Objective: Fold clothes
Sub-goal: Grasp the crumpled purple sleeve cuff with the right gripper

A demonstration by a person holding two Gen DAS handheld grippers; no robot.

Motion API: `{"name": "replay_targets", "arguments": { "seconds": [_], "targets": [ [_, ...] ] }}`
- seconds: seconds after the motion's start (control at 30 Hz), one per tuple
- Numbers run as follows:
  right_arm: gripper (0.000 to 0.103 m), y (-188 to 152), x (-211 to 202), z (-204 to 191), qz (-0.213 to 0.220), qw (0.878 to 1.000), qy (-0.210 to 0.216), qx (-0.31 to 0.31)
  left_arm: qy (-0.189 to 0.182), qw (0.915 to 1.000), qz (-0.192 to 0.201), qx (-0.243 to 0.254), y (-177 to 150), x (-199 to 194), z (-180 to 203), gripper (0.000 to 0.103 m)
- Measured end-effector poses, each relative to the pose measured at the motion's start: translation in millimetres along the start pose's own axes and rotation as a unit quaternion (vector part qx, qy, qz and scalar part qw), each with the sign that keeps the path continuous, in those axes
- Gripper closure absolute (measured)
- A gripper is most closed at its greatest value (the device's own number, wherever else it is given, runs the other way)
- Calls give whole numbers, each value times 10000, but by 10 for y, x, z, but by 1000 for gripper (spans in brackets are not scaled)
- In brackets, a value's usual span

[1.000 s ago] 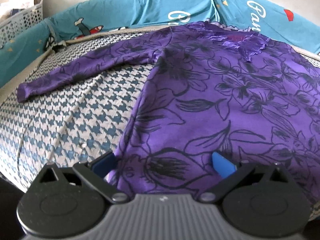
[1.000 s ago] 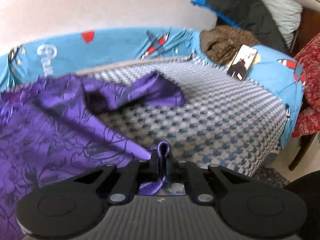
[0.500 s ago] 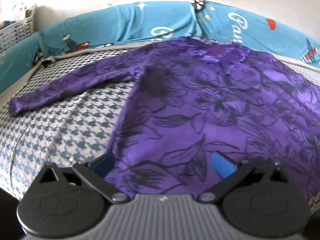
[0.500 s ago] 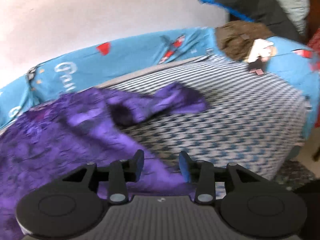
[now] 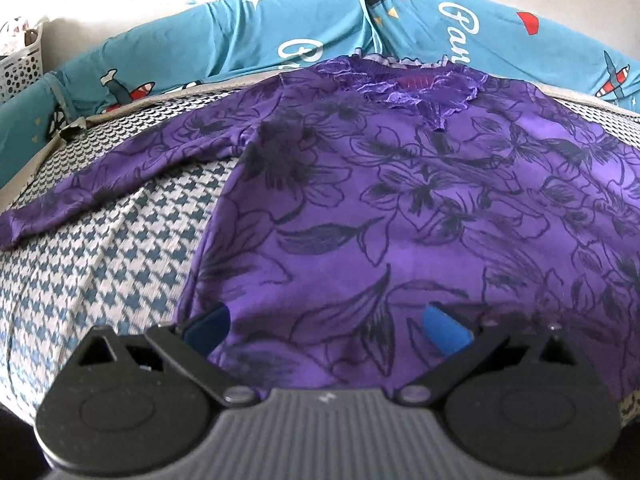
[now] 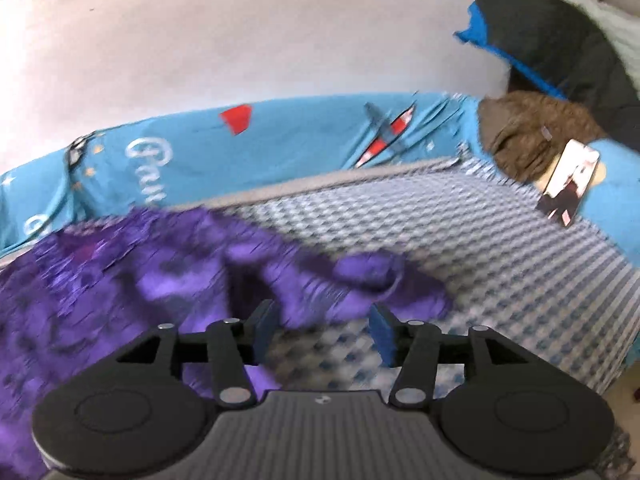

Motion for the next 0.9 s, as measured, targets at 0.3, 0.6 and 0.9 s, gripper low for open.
{"name": "replay_targets", "arguments": {
  "seconds": [0.3, 0.6, 0.9],
  "targets": [
    [46, 261, 551, 103, 9, 9975, -652, -271, -230, 9990, 46, 391, 346, 157, 120, 0],
    [46, 177, 930, 133, -583, 9964, -351, -511, -592, 9948, 10, 824, 656, 379, 280, 0],
    [87, 76, 1237, 235, -986, 9916, -612, -567, -870, 9947, -168, 512, 626, 442, 335, 0]
  ]
}}
Point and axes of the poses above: each gripper's, at about its wrist camera, not at the fingertips, and x roughly the way its jaws point, z to its right, y to its top, the point moved 1 cm from there along x, roughly the way its jaws point
